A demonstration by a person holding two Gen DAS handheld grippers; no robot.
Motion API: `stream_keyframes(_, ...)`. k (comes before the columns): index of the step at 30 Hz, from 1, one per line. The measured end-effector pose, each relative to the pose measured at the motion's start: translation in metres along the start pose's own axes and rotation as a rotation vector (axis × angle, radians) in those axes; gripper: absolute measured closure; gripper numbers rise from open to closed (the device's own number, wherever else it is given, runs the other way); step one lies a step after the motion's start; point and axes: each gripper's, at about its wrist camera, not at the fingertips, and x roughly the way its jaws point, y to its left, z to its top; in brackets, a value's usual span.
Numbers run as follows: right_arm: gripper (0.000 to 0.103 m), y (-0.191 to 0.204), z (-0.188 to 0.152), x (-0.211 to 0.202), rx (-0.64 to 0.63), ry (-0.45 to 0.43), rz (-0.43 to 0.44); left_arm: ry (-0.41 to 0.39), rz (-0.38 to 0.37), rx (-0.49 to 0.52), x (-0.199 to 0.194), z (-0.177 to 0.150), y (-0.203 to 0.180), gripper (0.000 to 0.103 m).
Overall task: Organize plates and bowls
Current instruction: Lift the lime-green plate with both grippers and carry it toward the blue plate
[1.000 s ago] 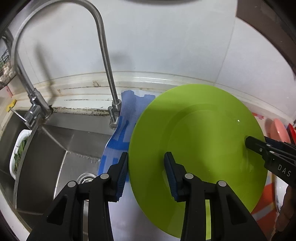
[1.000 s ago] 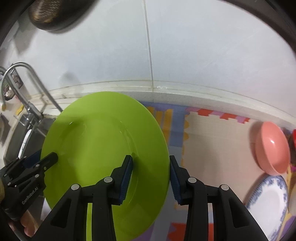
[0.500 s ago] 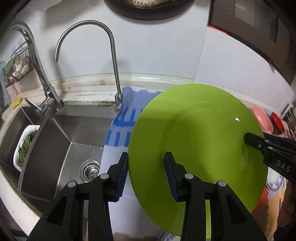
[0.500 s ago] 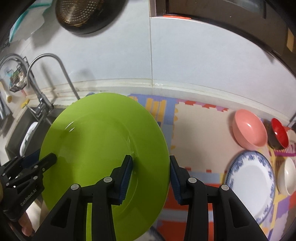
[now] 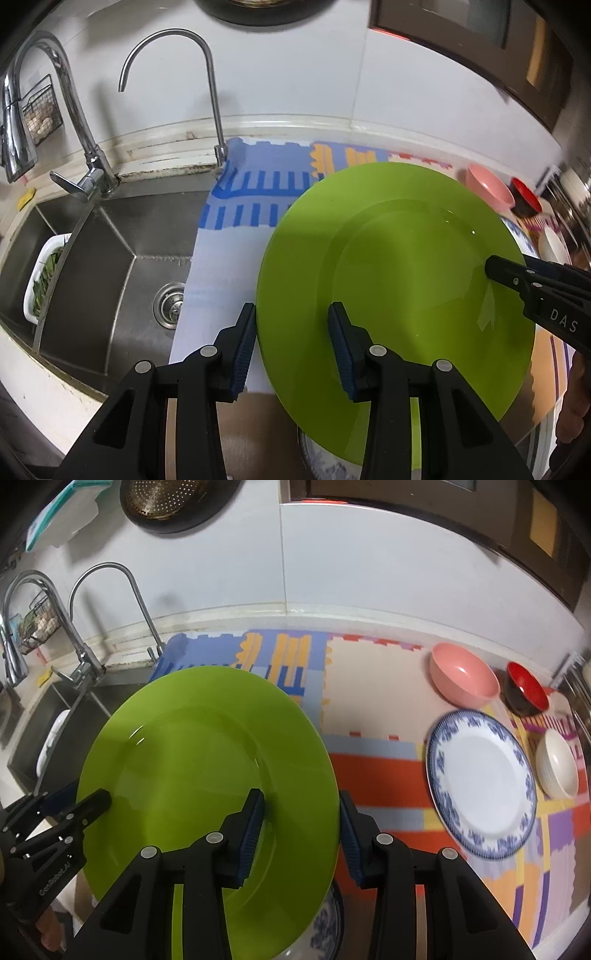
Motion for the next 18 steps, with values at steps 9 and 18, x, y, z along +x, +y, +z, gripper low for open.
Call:
stream_keyframes(9, 0.062, -0.003, -0.039, -0.007, 0.056, 0.046, -0.027, 0.047, -0.029, 0.066, -0.004, -0.026, -0.009, 0.064)
stream_keyframes(18, 0.062, -0.012, -0.071, 0.002, 0.108, 0.123, -0.041, 0.117, -0.048, 0.124, 0.007, -0.048, -0.019, 0.063)
